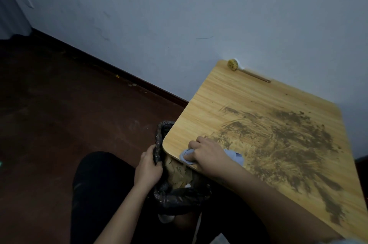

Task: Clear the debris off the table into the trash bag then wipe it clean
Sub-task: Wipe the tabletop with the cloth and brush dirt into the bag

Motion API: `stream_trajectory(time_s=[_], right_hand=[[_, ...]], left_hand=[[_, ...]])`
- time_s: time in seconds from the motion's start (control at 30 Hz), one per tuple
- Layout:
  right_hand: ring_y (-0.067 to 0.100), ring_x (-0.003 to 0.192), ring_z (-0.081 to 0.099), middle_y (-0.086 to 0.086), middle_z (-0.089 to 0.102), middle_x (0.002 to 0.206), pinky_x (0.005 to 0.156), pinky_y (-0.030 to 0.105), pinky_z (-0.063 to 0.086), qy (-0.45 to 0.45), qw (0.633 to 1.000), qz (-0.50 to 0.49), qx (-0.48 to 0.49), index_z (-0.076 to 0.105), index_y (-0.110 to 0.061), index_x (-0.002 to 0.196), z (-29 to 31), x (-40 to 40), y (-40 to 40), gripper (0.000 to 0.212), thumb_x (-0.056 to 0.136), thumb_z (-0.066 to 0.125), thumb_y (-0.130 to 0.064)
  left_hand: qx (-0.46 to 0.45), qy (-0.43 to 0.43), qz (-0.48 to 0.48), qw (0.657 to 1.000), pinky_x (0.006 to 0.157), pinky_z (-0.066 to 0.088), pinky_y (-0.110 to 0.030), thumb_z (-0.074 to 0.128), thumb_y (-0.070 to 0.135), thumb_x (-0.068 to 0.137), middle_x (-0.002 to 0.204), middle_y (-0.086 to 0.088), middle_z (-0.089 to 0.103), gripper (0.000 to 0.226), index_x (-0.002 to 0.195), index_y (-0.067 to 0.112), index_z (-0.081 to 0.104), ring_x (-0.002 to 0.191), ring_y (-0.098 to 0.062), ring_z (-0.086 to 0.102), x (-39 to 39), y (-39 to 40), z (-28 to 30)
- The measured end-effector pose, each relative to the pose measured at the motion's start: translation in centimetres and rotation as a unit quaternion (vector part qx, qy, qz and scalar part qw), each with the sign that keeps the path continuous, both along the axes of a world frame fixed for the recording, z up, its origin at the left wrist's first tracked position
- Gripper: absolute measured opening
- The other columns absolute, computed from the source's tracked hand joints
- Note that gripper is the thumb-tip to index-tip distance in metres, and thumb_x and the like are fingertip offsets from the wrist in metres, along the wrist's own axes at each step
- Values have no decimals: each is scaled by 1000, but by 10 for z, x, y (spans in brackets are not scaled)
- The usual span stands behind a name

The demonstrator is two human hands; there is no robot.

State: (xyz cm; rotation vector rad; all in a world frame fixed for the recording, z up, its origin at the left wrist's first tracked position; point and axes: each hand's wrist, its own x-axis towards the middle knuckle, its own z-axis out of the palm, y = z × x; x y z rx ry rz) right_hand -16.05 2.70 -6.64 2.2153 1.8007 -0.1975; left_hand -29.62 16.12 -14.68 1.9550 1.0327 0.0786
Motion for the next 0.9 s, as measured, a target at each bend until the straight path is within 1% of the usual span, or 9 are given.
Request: stream_trajectory(time_s=[0.13,0.23,0.33,0.43,0.57,0.63,0.67,0.8,0.9], right_hand=[[26,97,42,6,51,113,68,34,24,4,1000,1,3,63,-19,117,1,-2,-1,29,98,43,-11],[26,97,43,5,53,115,69,34,25,6,1000,-2,-1,64,-19,117,2,-5,-2,29,98,44,-11],[26,97,42,5,52,114,68,34,26,-1,1000,2,-7,65,-18,115,4,-8,-3,27,97,45,-11],[26,99,42,5,52,115,71,36,30,1,1000,6,-13,64,-15,111,6,-12,-4,25,96,45,-10],[27,99,41,7,51,113,68,36,24,-9,999,23,-21,63,-10,101,8,-17,-5,19,94,46,-8],[27,97,40,7,51,110,66,36,22,-15,999,35,-19,62,-10,95,11,-19,-4,16,93,47,-7],[27,96,40,7,51,110,66,36,22,-17,999,38,-14,62,-11,95,12,-19,-3,16,93,47,-7],[26,99,40,4,50,111,69,35,23,-22,999,23,16,64,-17,111,11,-17,0,24,95,47,-11],[25,100,40,3,52,111,69,34,23,-17,999,12,26,64,-19,114,9,-18,1,27,97,45,-11]], left_hand=[[-4,-1,-1,1000,81,42,-30,54,16,90,131,-4,46,56,141,29,35,112,-26,54,-2,-2,-1],[-6,-3,0,1000,76,40,-29,54,16,90,130,-4,46,55,140,30,36,110,-26,55,-4,-2,-2],[-4,0,1,1000,76,40,-29,54,17,90,130,-4,46,56,141,30,35,111,-26,55,-5,-2,-1],[0,-2,3,1000,77,40,-29,55,16,89,131,-6,46,57,141,28,35,112,-27,54,-6,-3,0],[-2,-7,1,1000,78,39,-29,55,15,89,131,-6,46,57,141,27,36,112,-27,54,-7,-3,2],[0,-4,0,1000,78,40,-30,55,15,89,132,-6,46,57,142,27,35,112,-28,55,-7,-3,3],[1,-3,0,1000,78,41,-30,54,15,89,131,-6,46,57,141,27,35,111,-28,55,-7,-3,3],[-3,-3,1,1000,78,41,-29,54,14,89,131,-6,46,56,141,27,36,111,-27,55,-8,-4,4],[-5,-5,2,1000,78,41,-29,54,14,89,131,-7,46,56,141,26,36,111,-27,55,-7,-3,5]])
